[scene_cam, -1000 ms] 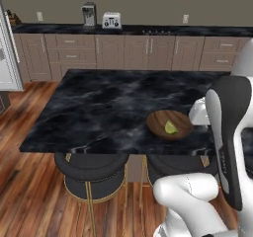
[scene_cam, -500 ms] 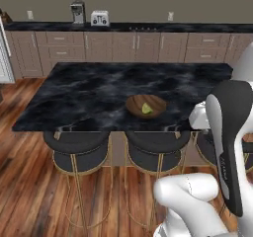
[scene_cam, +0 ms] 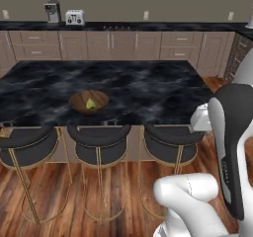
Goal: There is a bowl on the dining counter. Grab a lemon wedge from the fridge and place it in the bowl. Then get the liquor bottle and glass cup from the cabinet and place them next to the bowl.
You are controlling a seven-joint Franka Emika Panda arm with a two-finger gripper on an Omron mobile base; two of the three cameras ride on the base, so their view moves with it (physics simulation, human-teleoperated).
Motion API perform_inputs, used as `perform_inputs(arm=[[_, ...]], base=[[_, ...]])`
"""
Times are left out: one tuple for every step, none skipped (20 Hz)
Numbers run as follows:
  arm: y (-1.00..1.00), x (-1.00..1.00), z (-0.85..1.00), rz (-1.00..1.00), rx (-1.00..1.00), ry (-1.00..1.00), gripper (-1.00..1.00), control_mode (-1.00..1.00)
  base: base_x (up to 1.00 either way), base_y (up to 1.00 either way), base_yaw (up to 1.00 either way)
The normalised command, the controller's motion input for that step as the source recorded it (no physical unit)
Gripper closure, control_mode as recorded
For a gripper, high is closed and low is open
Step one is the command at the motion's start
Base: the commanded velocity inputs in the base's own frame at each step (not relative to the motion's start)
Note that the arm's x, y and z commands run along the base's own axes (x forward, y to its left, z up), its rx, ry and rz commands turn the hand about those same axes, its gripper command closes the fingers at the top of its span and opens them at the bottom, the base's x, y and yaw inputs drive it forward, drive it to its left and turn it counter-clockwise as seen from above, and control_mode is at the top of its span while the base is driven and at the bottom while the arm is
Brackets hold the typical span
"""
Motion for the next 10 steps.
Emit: perform_inputs(arm=[[0.00,0.00,0.00,0.00,0.00,0.00,-1.00,1.00],[0.00,0.00,0.00,0.00,0.00,0.00,-1.00,1.00],[0.00,0.00,0.00,0.00,0.00,0.00,-1.00,1.00],[0.00,0.00,0.00,0.00,0.00,0.00,-1.00,1.00],[0.00,0.00,0.00,0.00,0.00,0.00,-1.00,1.00],[0.00,0.00,0.00,0.00,0.00,0.00,-1.00,1.00],[0.00,0.00,0.00,0.00,0.00,0.00,-1.00,1.00],[0.00,0.00,0.00,0.00,0.00,0.00,-1.00,1.00],[0.00,0.00,0.00,0.00,0.00,0.00,-1.00,1.00],[0.00,0.00,0.00,0.00,0.00,0.00,-1.00,1.00]], base=[[0.00,-1.00,0.00],[0.00,-1.00,0.00],[0.00,-1.00,0.00],[0.00,-1.00,0.00],[0.00,-1.00,0.00],[0.00,-1.00,0.00],[0.00,-1.00,0.00],[0.00,-1.00,0.00],[0.02,-1.00,0.00],[0.06,-1.00,0.00]])
